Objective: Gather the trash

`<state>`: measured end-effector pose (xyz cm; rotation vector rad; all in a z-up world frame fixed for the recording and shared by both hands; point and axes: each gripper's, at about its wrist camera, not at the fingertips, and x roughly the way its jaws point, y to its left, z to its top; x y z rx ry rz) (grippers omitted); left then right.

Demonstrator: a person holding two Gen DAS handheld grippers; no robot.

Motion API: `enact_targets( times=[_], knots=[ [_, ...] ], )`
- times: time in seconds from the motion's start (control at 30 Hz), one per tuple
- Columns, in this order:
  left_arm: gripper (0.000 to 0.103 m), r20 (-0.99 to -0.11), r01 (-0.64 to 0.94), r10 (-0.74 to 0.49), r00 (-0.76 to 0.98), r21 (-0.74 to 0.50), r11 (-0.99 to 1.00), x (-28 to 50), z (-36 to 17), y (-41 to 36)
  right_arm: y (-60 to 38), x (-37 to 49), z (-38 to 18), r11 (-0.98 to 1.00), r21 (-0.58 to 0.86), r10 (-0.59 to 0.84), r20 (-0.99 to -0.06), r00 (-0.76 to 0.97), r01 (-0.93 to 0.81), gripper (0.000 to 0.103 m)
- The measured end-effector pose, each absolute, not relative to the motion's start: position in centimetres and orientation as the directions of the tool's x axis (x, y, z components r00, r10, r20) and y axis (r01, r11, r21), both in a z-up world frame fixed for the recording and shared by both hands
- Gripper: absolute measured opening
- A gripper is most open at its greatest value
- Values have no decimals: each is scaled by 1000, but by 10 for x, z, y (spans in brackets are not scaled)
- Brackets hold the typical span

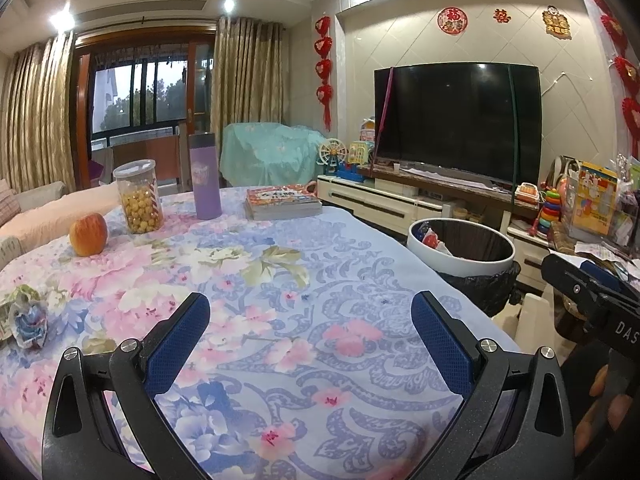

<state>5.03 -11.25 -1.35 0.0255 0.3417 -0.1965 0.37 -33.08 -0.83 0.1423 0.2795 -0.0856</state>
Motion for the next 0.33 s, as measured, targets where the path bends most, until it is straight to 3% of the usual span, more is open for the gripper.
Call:
enact_targets(
  times=[0.33],
  knots=[
    [103, -366, 180, -181, 913, -38, 983, 60, -18, -102, -325, 15, -10, 988, 130, -38, -325, 945, 85, 103]
  ],
)
